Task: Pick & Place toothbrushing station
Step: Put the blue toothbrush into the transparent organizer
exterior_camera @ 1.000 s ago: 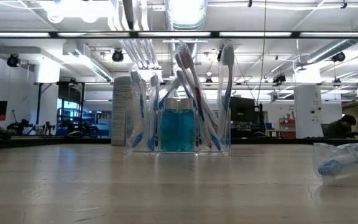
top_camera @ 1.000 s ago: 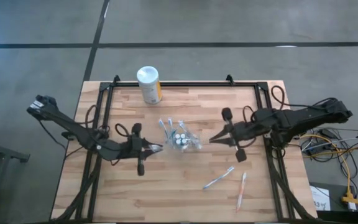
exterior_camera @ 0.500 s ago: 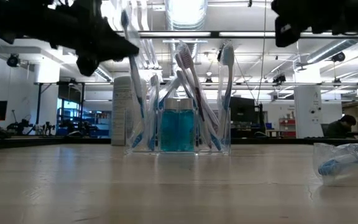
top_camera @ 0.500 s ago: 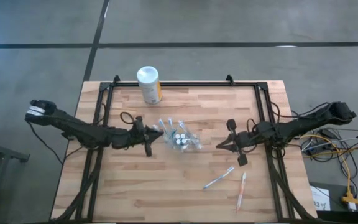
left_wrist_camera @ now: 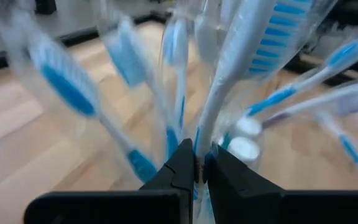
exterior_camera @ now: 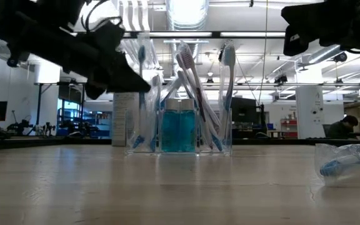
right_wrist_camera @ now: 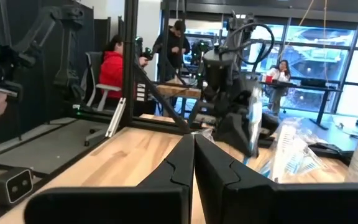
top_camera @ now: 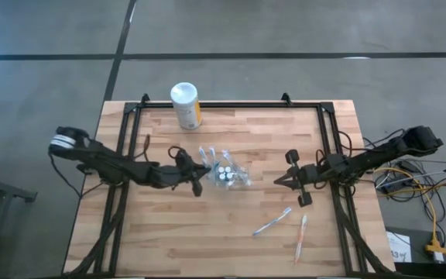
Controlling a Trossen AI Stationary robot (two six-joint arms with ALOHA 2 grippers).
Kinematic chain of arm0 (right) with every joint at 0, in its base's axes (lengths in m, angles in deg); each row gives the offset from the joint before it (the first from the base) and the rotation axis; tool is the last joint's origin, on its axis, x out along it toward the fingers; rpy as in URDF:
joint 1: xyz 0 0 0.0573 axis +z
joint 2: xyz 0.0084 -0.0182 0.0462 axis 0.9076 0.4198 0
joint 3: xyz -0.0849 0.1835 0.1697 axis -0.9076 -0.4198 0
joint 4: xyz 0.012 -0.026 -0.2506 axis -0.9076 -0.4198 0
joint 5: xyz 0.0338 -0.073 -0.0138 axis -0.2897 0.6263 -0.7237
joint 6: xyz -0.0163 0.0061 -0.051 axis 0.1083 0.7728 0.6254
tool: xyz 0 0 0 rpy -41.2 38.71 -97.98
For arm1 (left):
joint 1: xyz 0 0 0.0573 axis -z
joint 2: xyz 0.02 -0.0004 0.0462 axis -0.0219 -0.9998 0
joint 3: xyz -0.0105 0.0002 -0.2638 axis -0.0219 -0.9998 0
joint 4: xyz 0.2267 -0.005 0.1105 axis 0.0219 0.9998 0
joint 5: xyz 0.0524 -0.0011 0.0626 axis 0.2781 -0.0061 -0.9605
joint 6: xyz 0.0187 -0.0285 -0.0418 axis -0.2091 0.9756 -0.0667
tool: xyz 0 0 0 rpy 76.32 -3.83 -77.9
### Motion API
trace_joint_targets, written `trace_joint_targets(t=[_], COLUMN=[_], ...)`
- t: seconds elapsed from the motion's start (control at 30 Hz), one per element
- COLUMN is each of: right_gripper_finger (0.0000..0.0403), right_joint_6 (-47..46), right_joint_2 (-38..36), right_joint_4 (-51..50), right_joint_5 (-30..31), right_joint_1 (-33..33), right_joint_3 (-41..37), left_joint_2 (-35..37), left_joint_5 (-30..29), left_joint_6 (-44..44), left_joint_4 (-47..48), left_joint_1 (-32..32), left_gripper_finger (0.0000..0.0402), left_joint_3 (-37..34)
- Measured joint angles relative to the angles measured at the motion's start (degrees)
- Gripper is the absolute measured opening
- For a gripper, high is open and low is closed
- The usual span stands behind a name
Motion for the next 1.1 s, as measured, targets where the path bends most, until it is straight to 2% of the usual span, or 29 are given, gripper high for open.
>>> trace_joint_targets(t=[0.3,0.6,1.1], right_gripper_finger=[0.0008,0.0008,0.0008], right_joint_6=[-0.7,-2.6,-5.2], right_joint_2=[0.0,0.0,0.0], right_joint_4=[-0.2,-0.1,-0.5], right_joint_5=[-0.1,-0.2,-0.2], right_joint_1=[0.0,0.0,0.0], right_joint_3=[0.0,0.0,0.0], left_joint_2=[-7.3,-8.0,1.5], left_joint_5=[-0.5,-0.7,3.9], left_joint_6=[-1.4,2.4,2.8], left_joint_4=[-5.5,-5.4,0.1], left_joint_1=[-0.5,-0.7,-0.7], left_gripper_finger=[0.0024,0.0026,0.0168], left_joint_3=[-0.2,-0.5,-0.4])
